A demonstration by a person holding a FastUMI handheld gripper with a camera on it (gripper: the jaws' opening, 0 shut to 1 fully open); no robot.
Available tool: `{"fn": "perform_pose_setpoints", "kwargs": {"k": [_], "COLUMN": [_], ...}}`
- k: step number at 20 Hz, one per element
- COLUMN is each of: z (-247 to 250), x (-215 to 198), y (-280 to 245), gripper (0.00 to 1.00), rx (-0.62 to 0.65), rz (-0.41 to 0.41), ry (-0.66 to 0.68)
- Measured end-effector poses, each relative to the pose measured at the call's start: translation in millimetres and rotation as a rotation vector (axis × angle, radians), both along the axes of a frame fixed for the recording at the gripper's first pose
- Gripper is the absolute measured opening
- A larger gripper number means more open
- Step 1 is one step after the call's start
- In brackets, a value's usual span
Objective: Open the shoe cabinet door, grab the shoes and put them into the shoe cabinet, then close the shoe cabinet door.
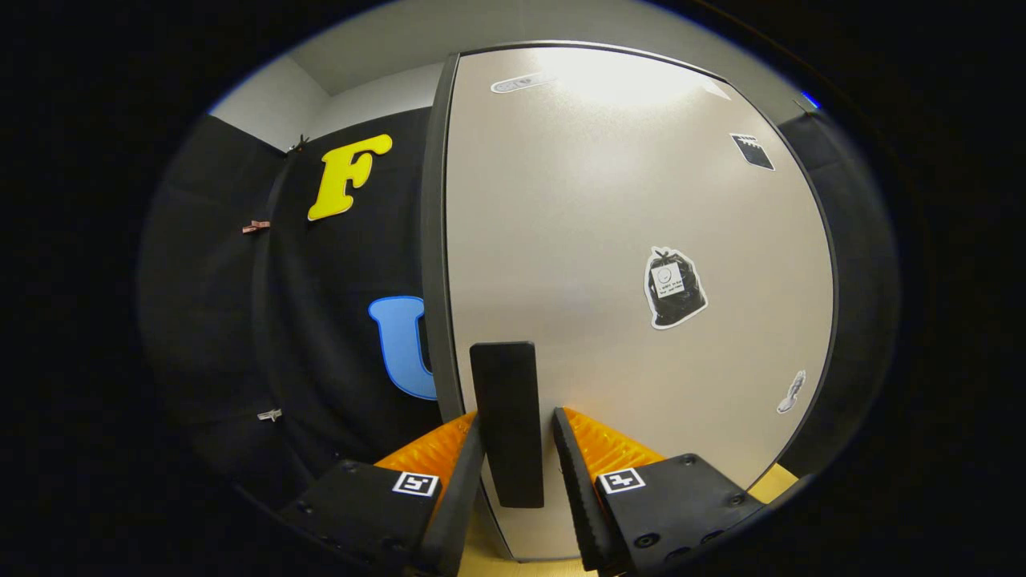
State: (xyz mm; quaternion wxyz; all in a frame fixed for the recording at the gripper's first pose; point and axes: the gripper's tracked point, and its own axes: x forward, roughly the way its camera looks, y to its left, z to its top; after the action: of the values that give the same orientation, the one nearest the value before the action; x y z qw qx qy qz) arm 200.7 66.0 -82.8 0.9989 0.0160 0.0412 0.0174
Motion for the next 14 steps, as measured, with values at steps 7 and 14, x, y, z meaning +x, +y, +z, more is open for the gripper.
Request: {"fn": "perform_pose_setpoints", "kwargs": {"k": [7, 14], "z": [0, 6], "x": [0, -28], "y": [-1, 1], "gripper": [0.32, 0.32], "rx": [-0.024, -0.004], "rz": [0.006, 0.041], "ry": [0.010, 0.016]}}
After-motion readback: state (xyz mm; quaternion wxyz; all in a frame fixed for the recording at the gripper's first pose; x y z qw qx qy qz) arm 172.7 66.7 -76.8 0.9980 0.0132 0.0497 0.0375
